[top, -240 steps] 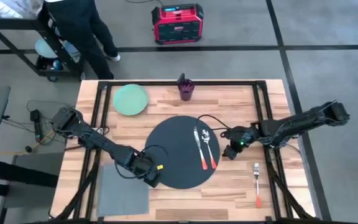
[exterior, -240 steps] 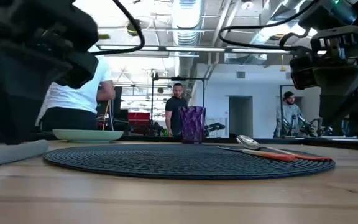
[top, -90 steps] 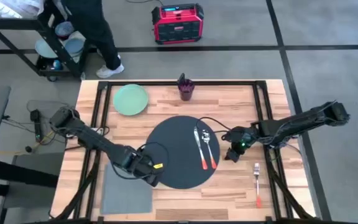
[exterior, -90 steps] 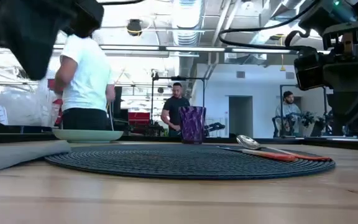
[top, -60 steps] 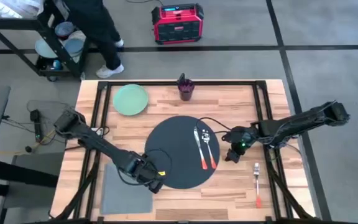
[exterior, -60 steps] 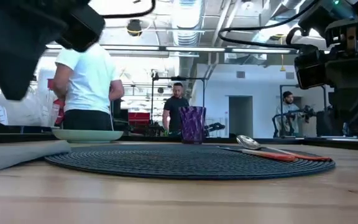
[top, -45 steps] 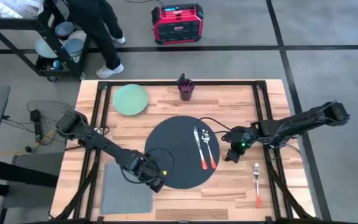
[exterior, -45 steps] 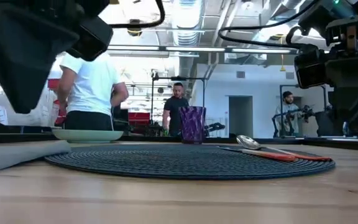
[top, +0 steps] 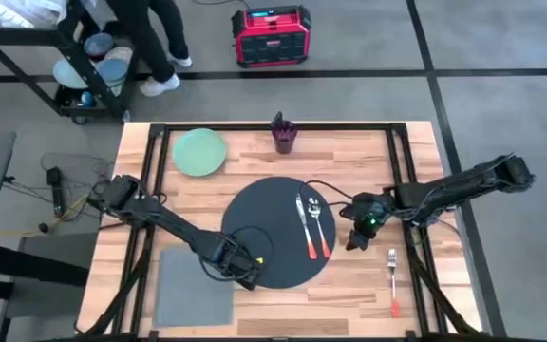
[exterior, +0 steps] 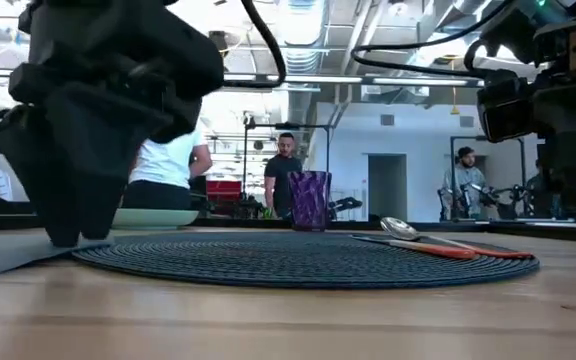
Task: Set table place
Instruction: Fold the table napkin
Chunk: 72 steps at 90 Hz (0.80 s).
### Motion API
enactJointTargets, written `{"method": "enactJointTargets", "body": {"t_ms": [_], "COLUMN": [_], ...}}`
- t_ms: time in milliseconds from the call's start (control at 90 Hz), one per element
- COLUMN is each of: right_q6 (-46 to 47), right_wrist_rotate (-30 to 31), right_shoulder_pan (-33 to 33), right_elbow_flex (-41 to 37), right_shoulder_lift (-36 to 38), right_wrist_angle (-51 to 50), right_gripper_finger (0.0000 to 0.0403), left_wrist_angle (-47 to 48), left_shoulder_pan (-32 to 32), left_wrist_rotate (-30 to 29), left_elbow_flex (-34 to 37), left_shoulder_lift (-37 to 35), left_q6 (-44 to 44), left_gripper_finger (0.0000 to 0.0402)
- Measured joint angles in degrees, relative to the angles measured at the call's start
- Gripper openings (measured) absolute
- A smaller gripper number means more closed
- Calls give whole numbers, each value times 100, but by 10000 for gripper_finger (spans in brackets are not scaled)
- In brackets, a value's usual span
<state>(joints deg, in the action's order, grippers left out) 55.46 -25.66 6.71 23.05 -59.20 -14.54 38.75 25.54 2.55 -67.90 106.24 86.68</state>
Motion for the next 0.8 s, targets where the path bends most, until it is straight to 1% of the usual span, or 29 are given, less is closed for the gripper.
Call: {"method": "enactJointTargets", "body": {"t_ms": [178, 378, 511, 667, 800], "right_q6": [15, 42, 59, 61, 150], "right_wrist_rotate": [-1, -1, -1, -3, -42], "right_shoulder_pan": [0, 1, -1, -1, 1], "right_elbow_flex": [0, 0, 0, 0, 0], "right_shoulder_lift": [0, 0, 0, 0, 0], "right_wrist_angle": [0, 0, -2, 0, -7], "right_gripper_finger": [77, 77, 77, 77, 77], "left_wrist_angle": [313, 900, 943, 973, 798], "left_shoulder_pan": [2, 67, 89, 145, 149], "left_wrist_rotate": [21, 35, 121, -126, 11], "left_elbow_flex": [-11, -276, -302, -312, -297], "left_shoulder_lift": [-80, -122, -122, -2, 186], "left_q6": [20, 52, 26, 4, -148], "left_gripper_finger": [134, 134, 134, 134, 134]}}
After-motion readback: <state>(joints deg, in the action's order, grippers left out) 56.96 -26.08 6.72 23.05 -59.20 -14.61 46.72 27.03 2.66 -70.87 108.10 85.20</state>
